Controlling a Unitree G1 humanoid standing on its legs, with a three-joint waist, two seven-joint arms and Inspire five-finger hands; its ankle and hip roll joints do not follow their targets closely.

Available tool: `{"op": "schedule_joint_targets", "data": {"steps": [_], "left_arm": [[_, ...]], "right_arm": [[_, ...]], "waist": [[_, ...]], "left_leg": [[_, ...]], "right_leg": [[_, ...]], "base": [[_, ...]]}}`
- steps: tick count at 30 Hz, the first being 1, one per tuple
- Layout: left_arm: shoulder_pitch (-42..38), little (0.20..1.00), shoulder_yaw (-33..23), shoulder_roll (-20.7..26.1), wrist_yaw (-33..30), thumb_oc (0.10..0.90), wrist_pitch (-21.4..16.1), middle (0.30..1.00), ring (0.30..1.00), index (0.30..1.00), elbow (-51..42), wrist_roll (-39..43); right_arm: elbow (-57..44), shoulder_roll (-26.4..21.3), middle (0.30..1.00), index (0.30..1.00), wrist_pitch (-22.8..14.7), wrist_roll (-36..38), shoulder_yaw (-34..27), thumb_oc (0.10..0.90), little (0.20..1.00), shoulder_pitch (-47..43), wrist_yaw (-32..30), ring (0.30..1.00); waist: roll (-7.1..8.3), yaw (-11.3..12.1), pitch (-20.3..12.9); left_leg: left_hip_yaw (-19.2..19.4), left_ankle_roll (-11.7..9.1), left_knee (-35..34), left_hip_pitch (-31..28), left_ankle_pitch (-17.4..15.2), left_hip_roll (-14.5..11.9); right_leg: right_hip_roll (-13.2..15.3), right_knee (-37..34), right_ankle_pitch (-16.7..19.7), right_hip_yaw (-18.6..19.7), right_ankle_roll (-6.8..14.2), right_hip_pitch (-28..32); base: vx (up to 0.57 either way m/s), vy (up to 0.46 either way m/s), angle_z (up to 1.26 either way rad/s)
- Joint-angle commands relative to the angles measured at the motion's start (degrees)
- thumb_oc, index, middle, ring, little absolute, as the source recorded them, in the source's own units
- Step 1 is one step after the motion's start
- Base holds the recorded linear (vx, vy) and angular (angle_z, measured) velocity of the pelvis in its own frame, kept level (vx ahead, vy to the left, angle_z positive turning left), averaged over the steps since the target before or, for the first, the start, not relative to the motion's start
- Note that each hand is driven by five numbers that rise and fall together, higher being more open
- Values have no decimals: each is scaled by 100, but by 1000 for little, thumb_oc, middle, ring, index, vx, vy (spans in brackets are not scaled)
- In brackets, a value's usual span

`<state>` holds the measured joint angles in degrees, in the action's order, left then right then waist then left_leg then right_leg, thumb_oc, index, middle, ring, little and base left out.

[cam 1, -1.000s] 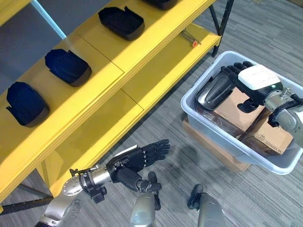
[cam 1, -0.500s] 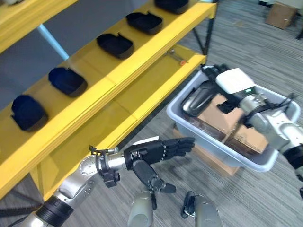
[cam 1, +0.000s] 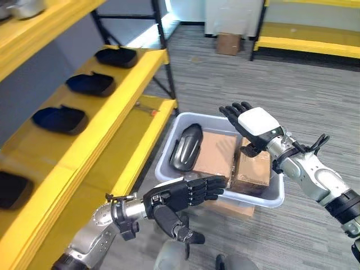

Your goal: Move parts from the plastic box to the shelf.

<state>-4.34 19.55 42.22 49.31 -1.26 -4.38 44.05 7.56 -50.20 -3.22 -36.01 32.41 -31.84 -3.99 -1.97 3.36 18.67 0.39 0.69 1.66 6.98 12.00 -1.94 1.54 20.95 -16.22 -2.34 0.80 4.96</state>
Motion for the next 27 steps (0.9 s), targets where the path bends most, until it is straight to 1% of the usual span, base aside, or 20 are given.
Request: {"op": "schedule_joint_targets", "data": {"steps": [1,2,3,4,5,6,7,8,9,10,14,16,17,18,21,23,26,27], "left_arm": [[-54,1000,81,25,67,900,-508,1000,1000,1000,-620,331],[-99,1000,88,40,61,900,-509,1000,1000,1000,-615,354],[-79,1000,46,12,-51,900,-601,1000,1000,1000,-597,300],[-40,1000,-21,-18,-142,900,-660,1000,1000,1000,-577,274],[33,1000,-116,-105,-239,900,-697,1000,1000,1000,-549,162],[95,1000,-207,-208,-280,900,-717,1000,1000,1000,-533,-80],[93,1000,-224,-200,-277,900,-715,1000,1000,1000,-536,-98],[102,1000,-238,-179,-271,900,-775,1000,1000,1000,-449,-149],[96,1000,-210,-191,-272,900,-836,1000,1000,1000,-399,-155],[73,1000,-180,-223,-176,900,-825,1000,1000,1000,-374,12],[100,1000,-176,-216,-86,900,-801,1000,1000,1000,-405,85],[181,1000,-211,-181,-122,900,-795,1000,1000,1000,-403,178],[268,1000,-253,-178,-73,900,-740,1000,1000,1000,-405,284],[357,1000,-271,-228,-37,900,-723,1000,1000,1000,-441,172],[523,1000,-285,-187,-170,900,-930,1000,1000,1000,-419,26],[595,1000,-336,-158,-350,900,-1058,1000,1000,1000,-431,164],[652,1000,-424,-169,-582,900,-1075,1000,1000,1000,-416,139],[712,1000,-474,-139,-566,900,-1191,1000,1000,1000,-379,124]], "right_arm": [[33,112,1000,1000,-63,-184,-520,900,1000,-572,-314,1000],[46,119,1000,1000,-62,-178,-536,900,1000,-574,-332,1000],[100,172,1000,1000,-225,-180,-541,900,1000,-664,-358,1000],[159,252,1000,1000,-388,-219,-519,900,1000,-767,-361,1000],[261,421,1000,1000,-532,-233,-430,900,1000,-966,-320,1000],[347,646,1000,1000,-472,-269,-277,900,1000,-1250,-219,1000],[381,669,1000,1000,-470,-265,-258,900,1000,-1300,-204,1000],[499,738,1000,1000,-409,-220,-147,900,1000,-1445,-164,1000],[546,730,1000,1000,-361,-186,-57,900,1000,-1513,-182,1000],[646,757,1000,1000,-334,-167,31,900,1000,-1592,-214,1000],[889,798,1000,1000,-425,-212,128,900,1000,-1696,-232,1000],[876,779,1000,1000,-461,-277,165,900,1000,-1710,-176,1000],[792,748,1000,1000,-405,-242,189,900,1000,-1661,-154,1000],[771,727,1000,1000,-415,-276,176,900,1000,-1645,-63,1000],[887,669,1000,1000,-716,-609,273,900,1000,-1653,35,1000],[769,510,1000,1000,-775,-652,371,900,1000,-1616,136,1000],[842,386,1000,1000,-865,-756,407,900,1000,-1614,155,1000],[841,282,1000,1000,-851,-723,415,900,1000,-1637,181,1000]], "waist": [[39,291,-458],[48,301,-464],[54,383,-467],[56,496,-459],[64,700,-414],[84,910,-418],[97,944,-427],[150,1018,-434],[155,1043,-446],[160,1090,-468],[151,1134,-473],[174,1182,-494],[206,1217,-515],[219,1248,-520],[236,1325,-511],[242,1380,-488],[226,1450,-414],[231,1489,-348]], "left_leg": [[-21,-309,-27,58,-498,-152],[14,-284,-50,38,-521,-116],[222,-275,-156,-36,-518,-137],[480,-304,-200,-75,-510,-214],[871,-347,-178,-144,-540,-343],[1079,-394,-106,-198,-671,-430],[1121,-395,-95,-182,-682,-443],[1159,-403,-29,-158,-720,-455],[1161,-400,-34,-140,-706,-453],[1150,-403,-65,-109,-670,-448],[1100,-469,-96,18,-547,-469],[1122,-479,-124,49,-524,-470],[1133,-473,-110,66,-537,-472],[1121,-470,-77,90,-554,-481],[1070,-466,-29,110,-588,-467],[1008,-459,15,165,-596,-443],[910,-455,33,220,-579,-407],[846,-464,85,290,-595,-383]], "right_leg": [[439,-621,621,-453,277,233],[454,-661,659,-491,297,218],[478,-671,702,-801,323,167],[542,-621,702,-1173,343,139],[786,-445,741,-1798,408,75],[1071,-412,705,-2155,481,117],[1064,-485,677,-2202,483,182],[1051,-599,650,-2270,472,264],[1036,-650,681,-2282,456,284],[1014,-736,721,-2289,469,295],[942,-959,775,-2242,468,396],[928,-1078,794,-2314,482,492],[937,-1105,801,-2378,494,517],[943,-1039,753,-2409,475,500],[927,-996,713,-2458,445,510],[912,-927,665,-2487,418,485],[904,-791,606,-2491,391,411],[888,-752,571,-2485,365,377]], "base": [[-14,123,2],[-33,133,2],[-76,145,-1],[-136,170,-8],[-128,118,-97],[-104,58,-234],[-56,-31,-265],[-47,-42,-170],[-64,-31,-30],[-55,-4,1],[-47,21,2],[0,0,0],[0,0,0],[0,0,0],[22,1,3],[46,-11,14],[25,-20,19],[-1,-71,11]]}}
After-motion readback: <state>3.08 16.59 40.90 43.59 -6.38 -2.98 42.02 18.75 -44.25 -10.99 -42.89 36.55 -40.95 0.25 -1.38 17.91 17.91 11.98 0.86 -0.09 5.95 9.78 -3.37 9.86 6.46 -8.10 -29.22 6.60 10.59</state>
